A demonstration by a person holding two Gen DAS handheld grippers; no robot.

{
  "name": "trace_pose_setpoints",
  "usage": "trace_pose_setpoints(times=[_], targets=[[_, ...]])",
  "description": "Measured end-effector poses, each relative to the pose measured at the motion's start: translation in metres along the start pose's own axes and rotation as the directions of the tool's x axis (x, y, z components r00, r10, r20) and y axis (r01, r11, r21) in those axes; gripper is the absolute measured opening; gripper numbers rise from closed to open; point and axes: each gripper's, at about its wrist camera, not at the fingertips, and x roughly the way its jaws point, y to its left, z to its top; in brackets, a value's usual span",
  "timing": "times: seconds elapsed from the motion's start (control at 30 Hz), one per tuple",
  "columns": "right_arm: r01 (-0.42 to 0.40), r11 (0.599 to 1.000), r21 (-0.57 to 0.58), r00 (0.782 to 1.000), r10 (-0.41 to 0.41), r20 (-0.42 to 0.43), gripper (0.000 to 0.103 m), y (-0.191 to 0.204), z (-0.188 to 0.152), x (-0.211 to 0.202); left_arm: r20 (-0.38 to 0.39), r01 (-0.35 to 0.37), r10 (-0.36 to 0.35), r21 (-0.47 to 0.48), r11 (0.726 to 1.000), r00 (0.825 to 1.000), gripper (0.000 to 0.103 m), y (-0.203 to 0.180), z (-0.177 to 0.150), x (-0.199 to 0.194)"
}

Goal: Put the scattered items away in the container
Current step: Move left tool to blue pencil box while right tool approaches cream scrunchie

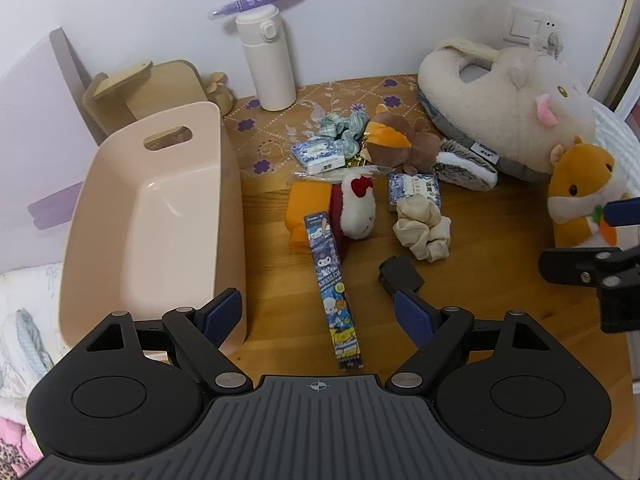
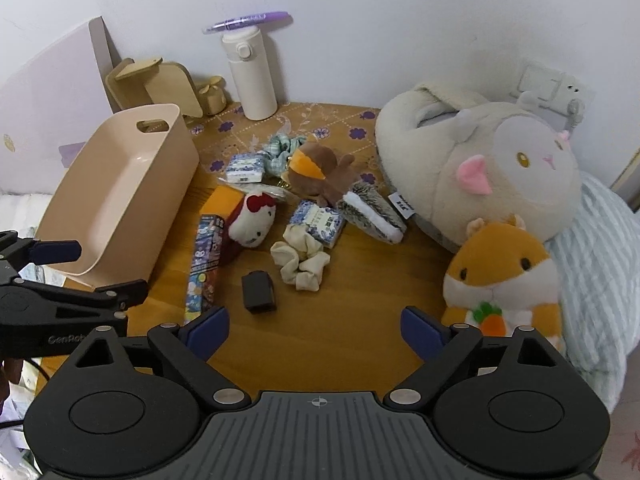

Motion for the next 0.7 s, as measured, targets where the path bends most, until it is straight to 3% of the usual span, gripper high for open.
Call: trace_pose_setpoints(times=[0.7], targets=[[-0.085,0.996,-0.041,0.994,0.082,-0.068,0.086,-0.016,0.034,0.118,-0.122,0.022,-0.022,-0.001,1.000,0.992,0.085,-0.015,0.012,0.096]])
